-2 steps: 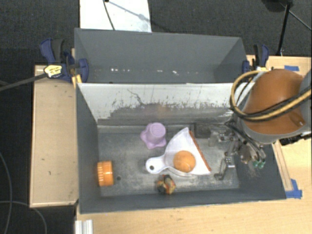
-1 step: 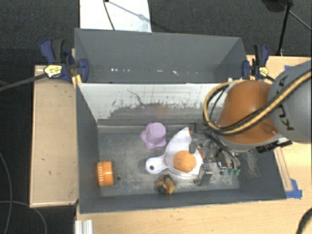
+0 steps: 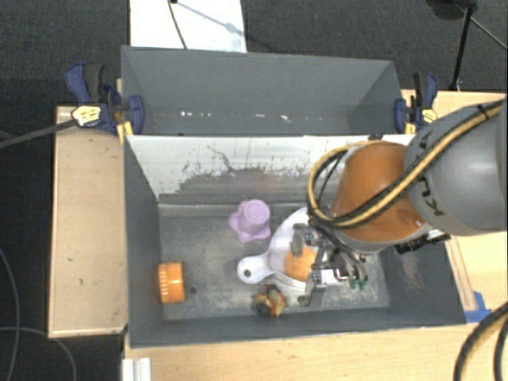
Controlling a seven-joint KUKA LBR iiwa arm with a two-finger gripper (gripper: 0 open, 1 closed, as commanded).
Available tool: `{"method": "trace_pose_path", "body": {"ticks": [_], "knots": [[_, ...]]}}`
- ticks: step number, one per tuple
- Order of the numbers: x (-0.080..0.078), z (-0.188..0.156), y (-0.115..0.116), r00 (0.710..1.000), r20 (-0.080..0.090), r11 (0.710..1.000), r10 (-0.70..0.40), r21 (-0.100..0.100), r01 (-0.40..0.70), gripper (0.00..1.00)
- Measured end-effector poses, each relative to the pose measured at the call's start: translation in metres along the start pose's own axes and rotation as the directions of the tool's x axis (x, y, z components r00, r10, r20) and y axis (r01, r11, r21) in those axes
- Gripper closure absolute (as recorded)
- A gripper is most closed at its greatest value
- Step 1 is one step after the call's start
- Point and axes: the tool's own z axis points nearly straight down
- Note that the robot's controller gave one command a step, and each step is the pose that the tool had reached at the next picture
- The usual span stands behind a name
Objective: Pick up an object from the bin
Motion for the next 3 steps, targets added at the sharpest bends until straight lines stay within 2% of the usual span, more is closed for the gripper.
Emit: {"method": "trace_pose_path", "body": {"ticks": [1, 2, 3], "knots": [[-0.006, 0.032, -0.008, 0.999, 0.008, 1.0, -0.031, 0.003, 0.031, 0.0], [-0.006, 0.047, -0.01, 0.984, -0.003, 0.984, 0.176, 0.004, -0.176, 1.0], [-0.007, 0.041, -0.01, 0.971, -0.001, 0.971, 0.238, 0.004, -0.238, 1.0]]}}
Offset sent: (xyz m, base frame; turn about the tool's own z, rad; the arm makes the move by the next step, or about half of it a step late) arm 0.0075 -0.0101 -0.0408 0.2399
